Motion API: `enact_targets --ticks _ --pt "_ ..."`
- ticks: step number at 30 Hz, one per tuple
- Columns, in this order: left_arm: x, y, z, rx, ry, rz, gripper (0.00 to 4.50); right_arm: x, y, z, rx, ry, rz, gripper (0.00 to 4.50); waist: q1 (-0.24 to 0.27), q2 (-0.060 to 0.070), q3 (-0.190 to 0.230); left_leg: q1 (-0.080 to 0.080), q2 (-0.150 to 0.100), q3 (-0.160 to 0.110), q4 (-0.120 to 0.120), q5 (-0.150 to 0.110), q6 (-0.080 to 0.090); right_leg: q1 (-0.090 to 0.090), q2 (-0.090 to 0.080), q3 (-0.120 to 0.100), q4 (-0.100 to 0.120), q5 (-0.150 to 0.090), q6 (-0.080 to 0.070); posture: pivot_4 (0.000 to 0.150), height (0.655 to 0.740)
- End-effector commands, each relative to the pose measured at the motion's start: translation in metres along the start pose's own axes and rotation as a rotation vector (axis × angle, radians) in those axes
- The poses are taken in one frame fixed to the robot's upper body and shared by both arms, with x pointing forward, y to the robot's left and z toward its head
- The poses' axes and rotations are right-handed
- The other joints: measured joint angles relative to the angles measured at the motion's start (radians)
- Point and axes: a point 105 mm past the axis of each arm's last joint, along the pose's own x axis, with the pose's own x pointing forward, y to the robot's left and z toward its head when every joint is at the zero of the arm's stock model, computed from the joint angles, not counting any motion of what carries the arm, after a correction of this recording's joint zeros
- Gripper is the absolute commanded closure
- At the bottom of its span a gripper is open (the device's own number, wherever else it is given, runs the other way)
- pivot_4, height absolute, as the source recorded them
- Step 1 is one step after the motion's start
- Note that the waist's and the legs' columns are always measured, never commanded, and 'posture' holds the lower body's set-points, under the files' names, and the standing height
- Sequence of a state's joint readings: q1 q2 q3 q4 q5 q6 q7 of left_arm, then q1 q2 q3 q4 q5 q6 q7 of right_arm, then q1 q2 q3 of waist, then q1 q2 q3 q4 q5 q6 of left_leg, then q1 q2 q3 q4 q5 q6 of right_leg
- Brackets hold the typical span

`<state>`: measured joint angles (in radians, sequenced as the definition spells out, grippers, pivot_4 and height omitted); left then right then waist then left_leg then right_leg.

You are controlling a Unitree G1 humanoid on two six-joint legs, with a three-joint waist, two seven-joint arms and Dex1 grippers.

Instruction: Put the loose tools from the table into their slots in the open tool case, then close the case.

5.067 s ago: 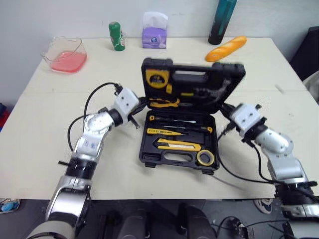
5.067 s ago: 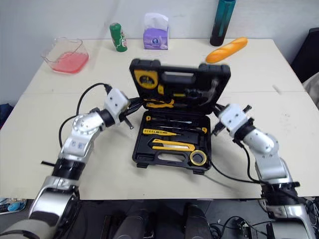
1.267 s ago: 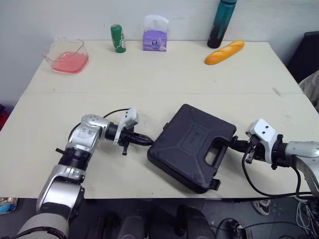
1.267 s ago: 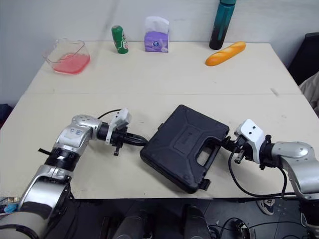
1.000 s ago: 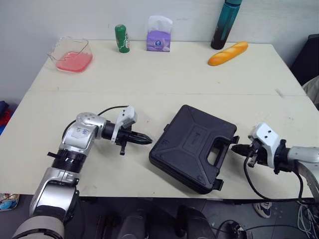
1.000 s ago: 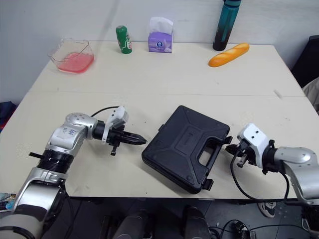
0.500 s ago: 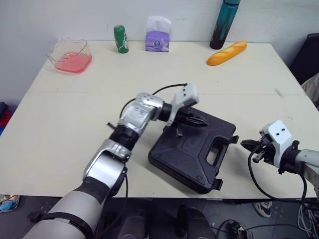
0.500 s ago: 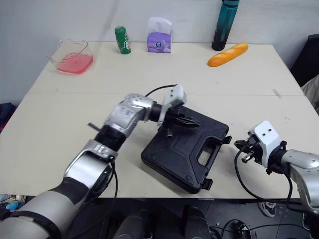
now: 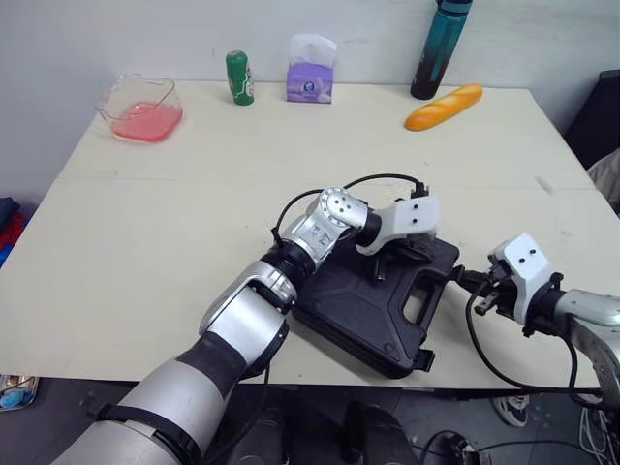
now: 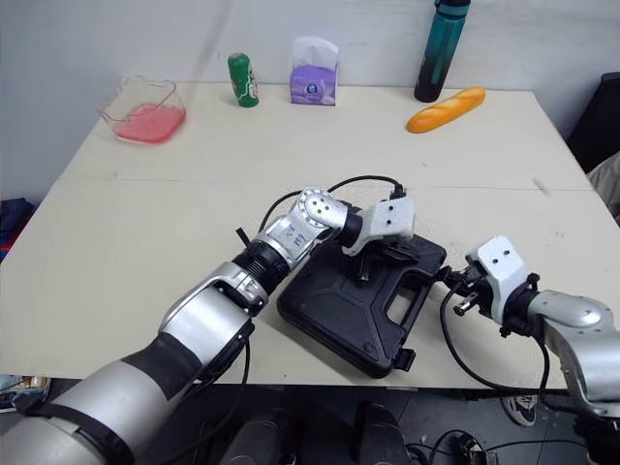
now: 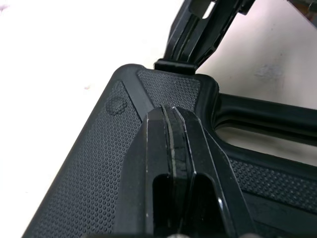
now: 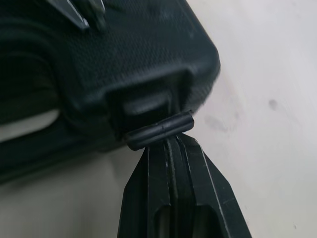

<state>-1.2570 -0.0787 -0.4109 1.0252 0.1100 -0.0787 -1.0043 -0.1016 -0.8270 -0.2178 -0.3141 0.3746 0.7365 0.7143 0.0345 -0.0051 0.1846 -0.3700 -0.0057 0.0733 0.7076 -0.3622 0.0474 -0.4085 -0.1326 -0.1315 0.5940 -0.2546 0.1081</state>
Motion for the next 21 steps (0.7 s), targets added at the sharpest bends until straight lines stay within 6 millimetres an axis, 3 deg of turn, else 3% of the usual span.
enact_targets --ticks 1,12,21 --pt "0.012 -0.029 -0.052 -0.053 0.191 -0.096 4.47 0.000 0.006 0.024 -0.036 -0.072 0.013 4.49 -0.003 -0.002 -0.004 0.000 0.000 0.000 0.000 0.000 0.000 0.000 0.000 0.000 0.000 0.000 0.000 0.150 0.7314" --pt "0.017 -0.036 -0.057 -0.036 0.204 -0.113 4.47 0.001 0.028 0.063 -0.087 -0.140 0.082 4.49 -0.021 -0.001 -0.006 0.001 0.004 0.000 0.000 -0.001 -0.002 0.000 0.001 -0.001 0.000 0.000 -0.003 0.150 0.7314" --pt "0.014 -0.035 -0.059 -0.049 0.206 -0.103 4.47 0.001 0.027 0.056 -0.067 -0.105 0.083 4.49 -0.026 -0.003 -0.011 0.002 0.005 0.000 -0.001 -0.001 -0.002 0.000 0.000 -0.001 0.000 0.000 -0.003 0.150 0.7314"
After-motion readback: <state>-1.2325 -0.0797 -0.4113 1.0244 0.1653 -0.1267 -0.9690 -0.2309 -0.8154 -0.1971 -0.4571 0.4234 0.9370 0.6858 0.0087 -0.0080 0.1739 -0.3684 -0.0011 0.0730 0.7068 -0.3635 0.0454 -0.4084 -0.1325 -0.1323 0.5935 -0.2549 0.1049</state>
